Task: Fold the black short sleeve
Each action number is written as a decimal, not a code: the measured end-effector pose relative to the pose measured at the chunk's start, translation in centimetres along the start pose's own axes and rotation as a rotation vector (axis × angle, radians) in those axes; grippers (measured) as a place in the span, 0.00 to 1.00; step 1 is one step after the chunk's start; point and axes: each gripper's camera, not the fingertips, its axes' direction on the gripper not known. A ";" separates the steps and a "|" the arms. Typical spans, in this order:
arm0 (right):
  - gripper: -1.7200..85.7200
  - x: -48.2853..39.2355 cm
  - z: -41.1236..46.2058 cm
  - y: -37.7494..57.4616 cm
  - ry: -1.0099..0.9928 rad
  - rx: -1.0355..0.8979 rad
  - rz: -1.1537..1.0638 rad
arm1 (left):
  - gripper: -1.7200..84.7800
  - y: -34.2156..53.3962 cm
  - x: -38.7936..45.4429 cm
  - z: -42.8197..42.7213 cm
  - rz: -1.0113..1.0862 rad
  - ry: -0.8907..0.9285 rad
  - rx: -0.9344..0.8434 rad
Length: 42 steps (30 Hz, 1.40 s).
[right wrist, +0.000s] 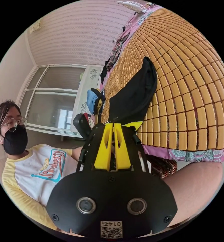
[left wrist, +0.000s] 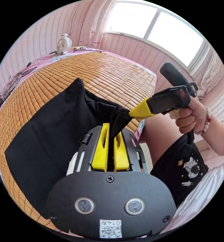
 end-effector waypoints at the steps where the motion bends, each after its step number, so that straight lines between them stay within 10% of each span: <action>1: 0.04 0.7 -1.0 0.2 0.037 0.058 0.037 | 0.03 0.1 -0.2 -0.2 -0.006 0.022 -0.006; 22: 0.03 -4.1 -7.0 1.8 0.339 0.500 -0.042 | 0.02 6.6 1.7 -13.2 0.085 0.212 0.306; 31: 0.05 -12.2 4.1 -7.5 0.408 0.271 -0.261 | 0.03 7.5 -5.6 -18.8 -0.125 0.151 0.534; 42: 0.13 -9.5 25.5 -12.8 0.732 -0.076 -0.424 | 0.13 14.5 -17.6 -18.2 -0.626 -0.072 0.314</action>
